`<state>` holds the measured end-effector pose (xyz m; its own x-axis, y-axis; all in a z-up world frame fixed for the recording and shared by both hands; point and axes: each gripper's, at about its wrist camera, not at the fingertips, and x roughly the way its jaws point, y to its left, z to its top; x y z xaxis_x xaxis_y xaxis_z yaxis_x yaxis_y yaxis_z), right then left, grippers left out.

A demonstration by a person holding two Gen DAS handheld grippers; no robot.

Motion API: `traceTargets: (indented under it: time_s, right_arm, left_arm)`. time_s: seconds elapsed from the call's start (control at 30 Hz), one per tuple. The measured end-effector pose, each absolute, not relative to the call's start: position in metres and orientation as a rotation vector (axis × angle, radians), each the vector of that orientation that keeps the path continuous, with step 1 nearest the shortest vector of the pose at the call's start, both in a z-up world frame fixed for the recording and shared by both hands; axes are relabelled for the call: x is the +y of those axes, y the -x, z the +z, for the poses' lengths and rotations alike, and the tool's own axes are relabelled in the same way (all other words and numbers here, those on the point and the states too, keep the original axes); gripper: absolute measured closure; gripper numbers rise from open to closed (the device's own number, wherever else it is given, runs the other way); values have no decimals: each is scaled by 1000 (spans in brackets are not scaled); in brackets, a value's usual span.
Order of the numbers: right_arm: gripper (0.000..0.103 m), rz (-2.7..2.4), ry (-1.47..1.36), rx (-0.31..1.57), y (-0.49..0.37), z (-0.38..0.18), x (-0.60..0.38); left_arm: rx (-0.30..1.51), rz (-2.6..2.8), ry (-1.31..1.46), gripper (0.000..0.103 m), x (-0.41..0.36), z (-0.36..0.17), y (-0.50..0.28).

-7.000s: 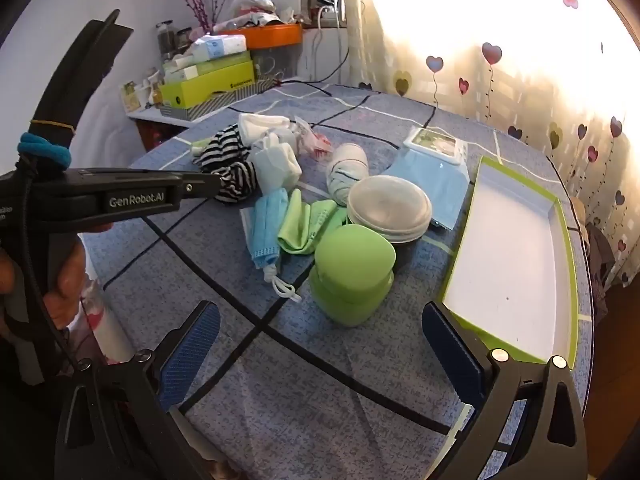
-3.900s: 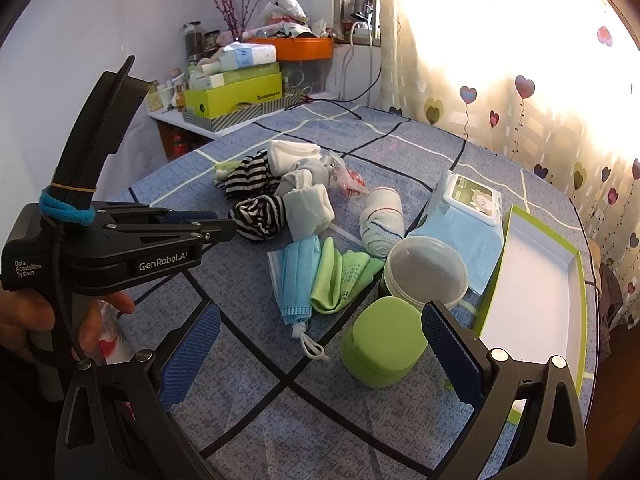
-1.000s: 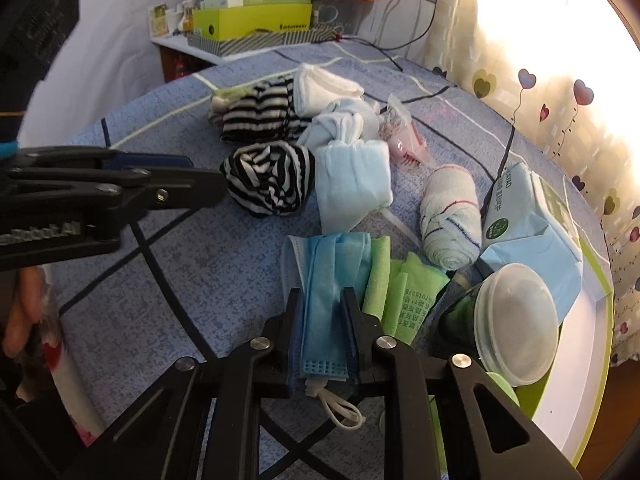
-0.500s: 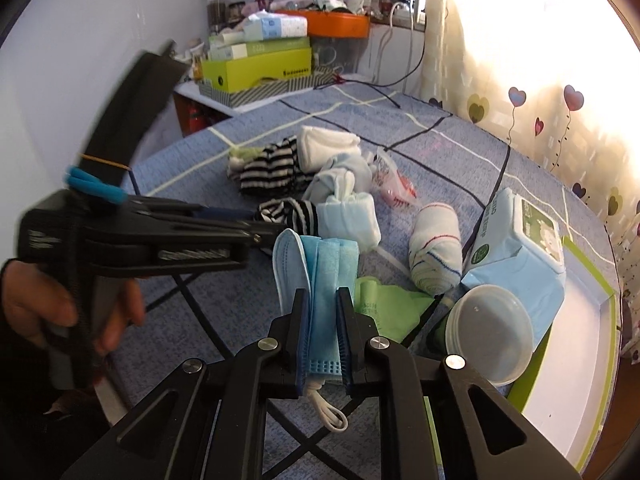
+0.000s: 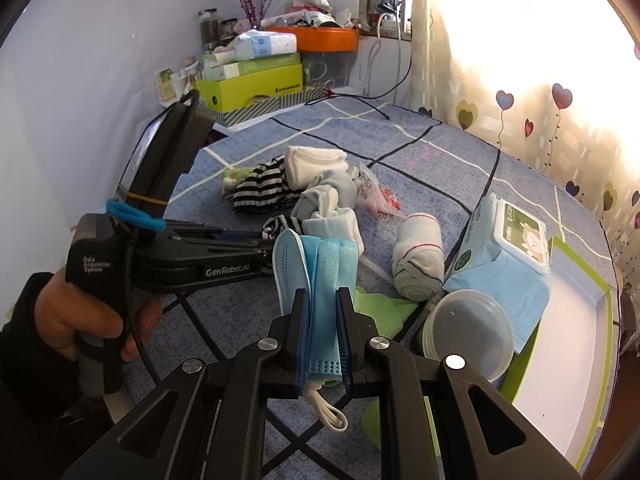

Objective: Organize soft objects
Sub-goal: 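Lift the mask with the right gripper while the left gripper grasps the black-and-white striped sock, then carry the mask and striped sock into the green-rimmed tray and open both grippers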

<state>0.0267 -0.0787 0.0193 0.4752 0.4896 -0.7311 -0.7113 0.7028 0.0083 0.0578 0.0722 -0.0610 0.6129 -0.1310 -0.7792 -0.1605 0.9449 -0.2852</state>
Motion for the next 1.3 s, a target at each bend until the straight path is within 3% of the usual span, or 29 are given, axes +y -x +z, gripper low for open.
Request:
traceTargets:
  time_s: [0.6,1.3]
  right_arm:
    - [91,731,262,694,-12,48,-100]
    - [91,541,149,623,-25,70,-196]
  left_arm:
    - [779,-18,324,88,60,-1,-13]
    - [733,-195,175,88,-44,45,-49]
